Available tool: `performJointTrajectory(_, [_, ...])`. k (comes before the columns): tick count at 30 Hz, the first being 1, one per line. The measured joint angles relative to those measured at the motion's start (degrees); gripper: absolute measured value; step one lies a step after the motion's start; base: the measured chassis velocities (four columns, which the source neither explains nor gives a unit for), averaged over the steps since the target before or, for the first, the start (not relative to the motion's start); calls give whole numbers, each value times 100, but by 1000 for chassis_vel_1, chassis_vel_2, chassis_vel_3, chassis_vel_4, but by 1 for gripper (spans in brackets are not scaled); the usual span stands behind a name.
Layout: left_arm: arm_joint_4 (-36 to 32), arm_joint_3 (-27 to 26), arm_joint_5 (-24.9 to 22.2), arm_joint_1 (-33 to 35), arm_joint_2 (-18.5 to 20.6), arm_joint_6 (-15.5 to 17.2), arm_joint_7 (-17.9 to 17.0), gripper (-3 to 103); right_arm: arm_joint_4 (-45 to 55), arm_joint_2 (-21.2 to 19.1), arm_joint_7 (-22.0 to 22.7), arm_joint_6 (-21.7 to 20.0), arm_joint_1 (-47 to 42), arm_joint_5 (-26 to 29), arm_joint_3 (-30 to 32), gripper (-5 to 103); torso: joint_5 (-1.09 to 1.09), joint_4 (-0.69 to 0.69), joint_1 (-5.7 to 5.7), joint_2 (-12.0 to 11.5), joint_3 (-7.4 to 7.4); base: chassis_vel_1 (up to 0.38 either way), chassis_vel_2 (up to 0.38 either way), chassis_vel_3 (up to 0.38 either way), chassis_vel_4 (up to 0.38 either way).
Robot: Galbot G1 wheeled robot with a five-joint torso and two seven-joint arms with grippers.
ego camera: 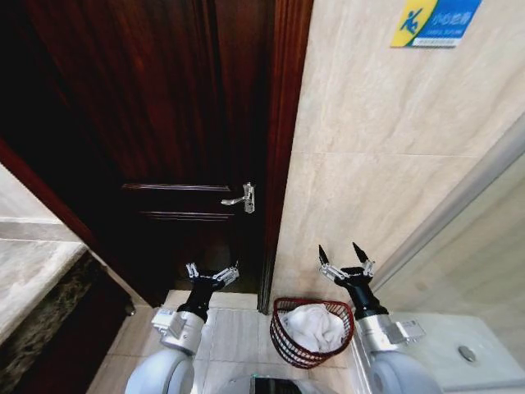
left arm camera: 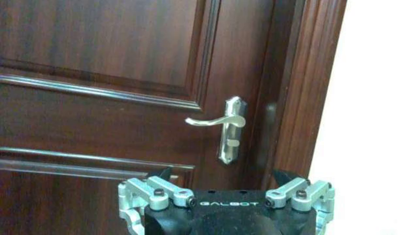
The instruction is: Discard the used towel into the hamper.
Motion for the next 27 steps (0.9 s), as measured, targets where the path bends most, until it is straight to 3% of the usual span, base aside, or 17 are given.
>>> performJointTrajectory(27, [0, 0, 0, 0, 0, 0, 0, 100, 0, 0, 0, 0, 1, 0, 0, 100, 2, 0, 2, 0, 1, 4, -4, -7, 7])
